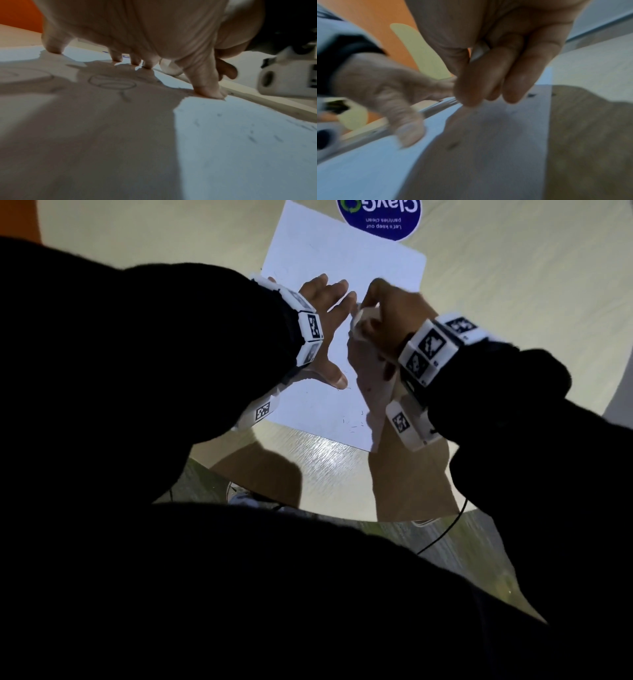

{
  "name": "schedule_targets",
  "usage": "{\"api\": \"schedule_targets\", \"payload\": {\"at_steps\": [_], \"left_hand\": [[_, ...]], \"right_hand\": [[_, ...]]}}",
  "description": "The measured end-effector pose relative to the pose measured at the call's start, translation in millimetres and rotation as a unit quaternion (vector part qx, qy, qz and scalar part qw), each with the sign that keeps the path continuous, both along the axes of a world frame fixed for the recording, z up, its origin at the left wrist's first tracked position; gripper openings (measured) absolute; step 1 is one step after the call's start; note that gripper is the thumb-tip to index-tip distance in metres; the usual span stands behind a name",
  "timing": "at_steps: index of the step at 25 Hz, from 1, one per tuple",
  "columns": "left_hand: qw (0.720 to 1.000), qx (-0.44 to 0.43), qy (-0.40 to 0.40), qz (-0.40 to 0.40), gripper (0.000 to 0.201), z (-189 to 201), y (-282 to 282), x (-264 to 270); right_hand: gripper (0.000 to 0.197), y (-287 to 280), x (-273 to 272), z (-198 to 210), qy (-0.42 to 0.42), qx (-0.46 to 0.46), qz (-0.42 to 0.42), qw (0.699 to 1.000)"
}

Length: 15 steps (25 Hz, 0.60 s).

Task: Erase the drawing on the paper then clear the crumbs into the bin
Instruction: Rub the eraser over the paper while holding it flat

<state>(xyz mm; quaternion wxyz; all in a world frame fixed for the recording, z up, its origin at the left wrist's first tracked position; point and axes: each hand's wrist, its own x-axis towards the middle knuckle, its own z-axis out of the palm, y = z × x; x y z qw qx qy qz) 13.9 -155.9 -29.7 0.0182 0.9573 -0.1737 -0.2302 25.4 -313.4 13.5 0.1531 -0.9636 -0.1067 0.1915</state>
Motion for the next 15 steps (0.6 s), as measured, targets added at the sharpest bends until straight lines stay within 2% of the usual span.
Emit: {"api": "schedule_targets", "payload": {"at_steps": [2,6,10,15], "left_hand": [[1.000,0.004,-0.002,0.006,0.127,0.6,-0.2,-1.1],[1.000,0.006,0.004,-0.003,0.127,0.5,-0.3,-0.7],[1.000,0.003,0.001,0.013,0.127,0.6,0.6,-4.0],[1.000,0.008,0.005,0.014,0.126,4.4,-1.3,-4.6]], "right_hand": [[0.027,-0.3,-7.9,-2.5,0.020,-0.004,0.023,1.000],[0.025,-1.5,9.1,-0.3,-0.001,-0.007,-0.019,1.000],[0.026,-0.8,-7.8,-2.7,0.006,-0.020,0.019,1.000],[0.032,0.0,6.4,-1.2,-0.044,-0.033,0.011,0.998]]}}
